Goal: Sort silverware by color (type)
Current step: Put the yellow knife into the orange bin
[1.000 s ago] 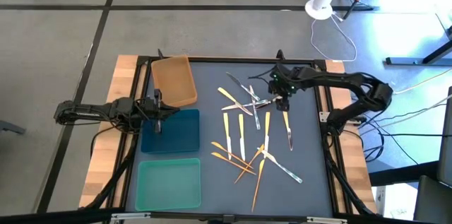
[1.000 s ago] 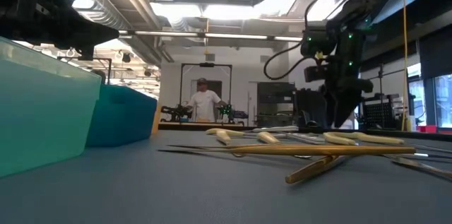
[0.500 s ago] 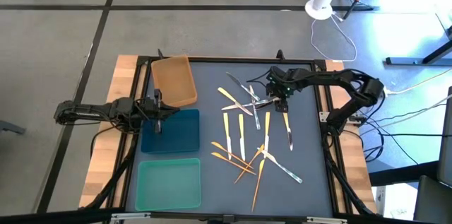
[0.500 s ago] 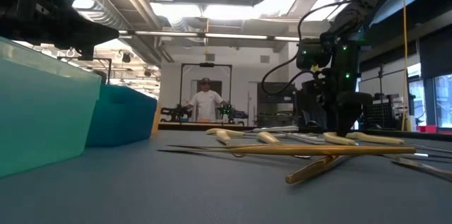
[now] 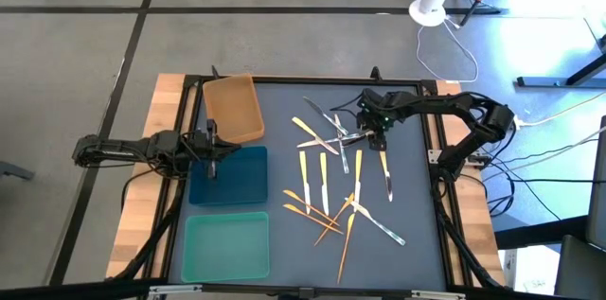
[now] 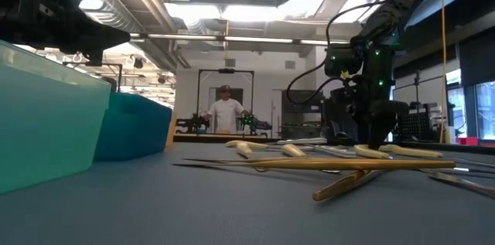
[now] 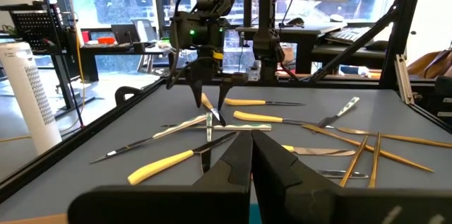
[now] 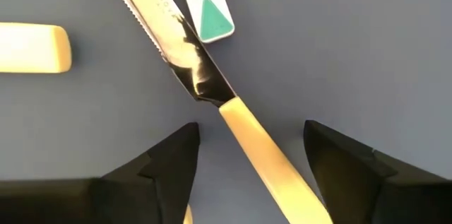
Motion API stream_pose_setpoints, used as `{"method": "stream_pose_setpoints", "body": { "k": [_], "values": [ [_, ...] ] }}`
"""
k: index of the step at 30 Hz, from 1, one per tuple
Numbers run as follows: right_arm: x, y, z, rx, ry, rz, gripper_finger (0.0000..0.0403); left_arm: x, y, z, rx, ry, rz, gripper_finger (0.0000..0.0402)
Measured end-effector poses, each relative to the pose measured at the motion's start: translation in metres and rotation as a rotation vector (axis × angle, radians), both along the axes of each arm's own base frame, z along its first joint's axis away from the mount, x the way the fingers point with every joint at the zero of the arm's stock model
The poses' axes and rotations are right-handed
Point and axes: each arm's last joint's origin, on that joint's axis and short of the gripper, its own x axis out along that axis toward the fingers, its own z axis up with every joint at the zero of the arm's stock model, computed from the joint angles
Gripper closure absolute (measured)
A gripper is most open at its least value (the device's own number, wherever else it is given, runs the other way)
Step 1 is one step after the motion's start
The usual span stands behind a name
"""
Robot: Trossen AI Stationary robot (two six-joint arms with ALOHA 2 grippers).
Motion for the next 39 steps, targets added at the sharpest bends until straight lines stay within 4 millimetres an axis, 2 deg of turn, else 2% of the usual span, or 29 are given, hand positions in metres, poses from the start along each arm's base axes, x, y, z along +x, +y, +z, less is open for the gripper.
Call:
{"method": "stream_pose_setpoints", "body": {
  "k": [10,26,39],
  "values": [
    [-0.0002,0.0006,-0.0003,0.006,0.003,0.002,0.0233,0.0000,0.0000,-0.0001,0.000,0.000,0.000,0.0401],
    [0.0003,0.0000,-0.0004,-0.005,0.001,0.001,0.0308,0.0000,0.0000,0.0001,0.000,0.000,0.000,0.0401],
    [0.0001,-0.0002,-0.0004,-0.007,0.003,0.002,0.0350,0.0000,0.0000,0.0000,0.000,0.000,0.000,0.0401]
  ]
}}
